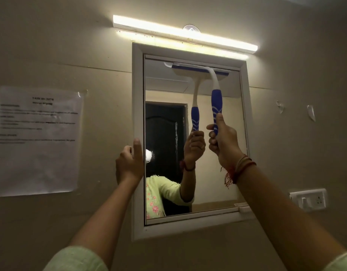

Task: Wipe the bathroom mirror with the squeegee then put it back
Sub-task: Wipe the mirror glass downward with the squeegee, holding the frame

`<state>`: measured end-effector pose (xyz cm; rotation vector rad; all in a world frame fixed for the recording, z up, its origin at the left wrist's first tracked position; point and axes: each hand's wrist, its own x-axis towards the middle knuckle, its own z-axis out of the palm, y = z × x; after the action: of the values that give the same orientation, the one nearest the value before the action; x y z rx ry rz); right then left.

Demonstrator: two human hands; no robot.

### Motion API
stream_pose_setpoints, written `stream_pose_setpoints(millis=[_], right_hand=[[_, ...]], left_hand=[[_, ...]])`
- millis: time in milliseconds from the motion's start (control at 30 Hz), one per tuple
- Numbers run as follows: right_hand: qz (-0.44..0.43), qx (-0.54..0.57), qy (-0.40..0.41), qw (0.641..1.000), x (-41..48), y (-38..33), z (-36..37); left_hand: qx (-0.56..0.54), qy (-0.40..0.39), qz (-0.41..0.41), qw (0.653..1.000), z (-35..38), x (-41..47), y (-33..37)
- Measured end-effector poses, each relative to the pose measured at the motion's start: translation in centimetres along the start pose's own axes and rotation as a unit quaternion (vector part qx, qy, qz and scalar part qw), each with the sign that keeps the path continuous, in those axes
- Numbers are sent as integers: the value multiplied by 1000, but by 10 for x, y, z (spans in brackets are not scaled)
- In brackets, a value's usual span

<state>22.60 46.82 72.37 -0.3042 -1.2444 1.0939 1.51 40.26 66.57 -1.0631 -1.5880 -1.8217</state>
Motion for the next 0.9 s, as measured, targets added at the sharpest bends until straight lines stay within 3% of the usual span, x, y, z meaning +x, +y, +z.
stream_pose_setpoints(millis=[400, 600, 733, 900], right_hand=[[37, 14, -117, 992, -17, 30, -35], [47, 17, -46, 998, -20, 11, -31], [48, 8, -40, 998, -18, 9, -31], [98, 27, -170, 980, -41, 45, -53]], left_hand=[[-5, -5, -1, 1000, 0, -1, 1], [-1, -2, -6, 1000, -1, -2, 4], [1, -4, -8, 1000, -1, -3, 5], [6, -5, -10, 1000, -2, -3, 6]])
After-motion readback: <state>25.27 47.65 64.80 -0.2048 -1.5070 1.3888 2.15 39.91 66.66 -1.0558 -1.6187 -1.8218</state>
